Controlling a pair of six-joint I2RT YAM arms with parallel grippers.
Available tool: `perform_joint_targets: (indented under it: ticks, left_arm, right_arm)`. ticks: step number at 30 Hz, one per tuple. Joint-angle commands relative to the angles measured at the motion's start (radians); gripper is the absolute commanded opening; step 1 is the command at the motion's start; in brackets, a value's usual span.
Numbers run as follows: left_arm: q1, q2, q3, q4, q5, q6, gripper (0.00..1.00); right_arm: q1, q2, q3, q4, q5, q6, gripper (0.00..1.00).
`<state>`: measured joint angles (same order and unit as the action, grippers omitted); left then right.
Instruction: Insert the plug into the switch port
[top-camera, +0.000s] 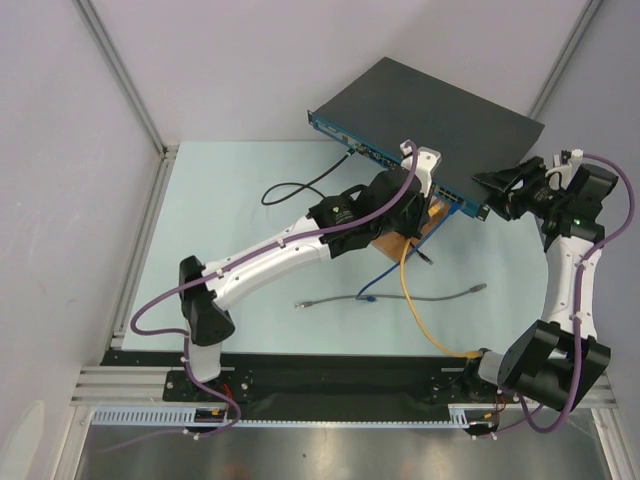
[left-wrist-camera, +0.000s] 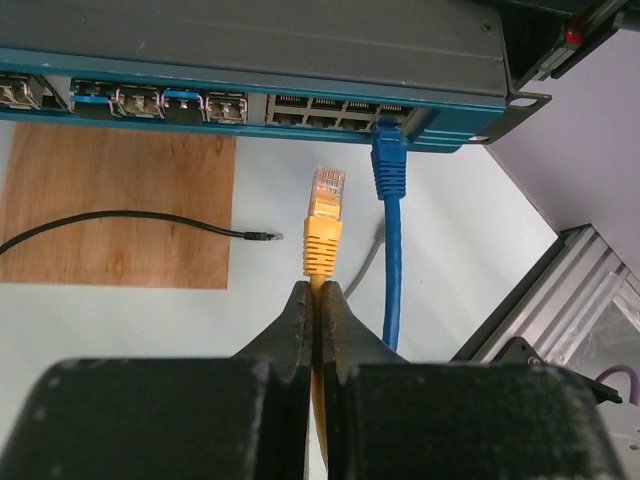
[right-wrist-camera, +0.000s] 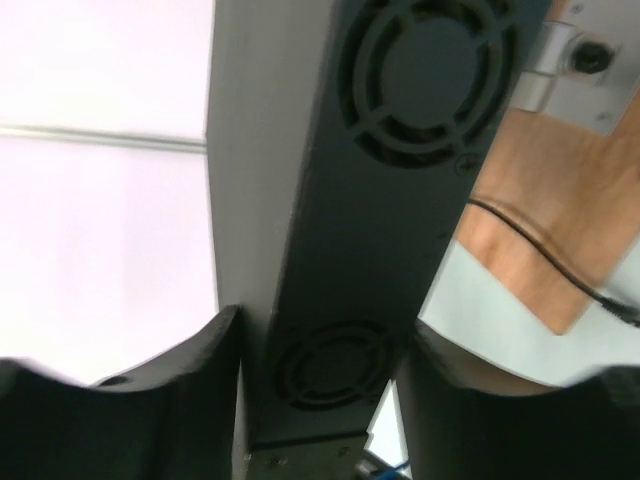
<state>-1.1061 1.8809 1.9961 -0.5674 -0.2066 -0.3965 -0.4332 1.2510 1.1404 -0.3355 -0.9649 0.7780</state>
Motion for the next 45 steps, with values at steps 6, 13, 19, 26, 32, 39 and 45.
perform_joint_targets:
  ticks: [6, 13, 19, 26, 32, 39, 45]
  left_arm:
    - [-0.006, 0.018, 0.073, 0.014, -0.001, -0.035, 0.00]
    - [-0.008, 0.032, 0.093, 0.021, 0.012, -0.038, 0.00]
    - [-0.008, 0.053, 0.109, 0.023, 0.016, -0.039, 0.00]
    - [-0.008, 0.066, 0.116, 0.031, 0.015, -0.041, 0.00]
    - [-0.008, 0.069, 0.128, 0.032, 0.004, -0.039, 0.00]
    - [-0.009, 0.063, 0.130, 0.038, 0.001, -0.035, 0.00]
    - [-0.009, 0.073, 0.145, 0.044, 0.016, -0.033, 0.00]
  right_arm:
    - [0.088, -0.024, -0.008, 0.093, 0.003, -0.028, 0.08]
    - [0.099, -0.038, -0.034, 0.099, 0.006, -0.025, 0.00]
    - [0.100, -0.053, -0.051, 0.112, 0.003, -0.019, 0.00]
    - [0.100, -0.056, -0.057, 0.112, -0.001, -0.022, 0.00]
    - [0.100, -0.059, -0.064, 0.110, -0.001, -0.036, 0.00]
    - [0.102, -0.059, -0.070, 0.119, -0.001, -0.029, 0.00]
    - [0.105, -0.059, -0.071, 0.127, -0.003, -0.029, 0.00]
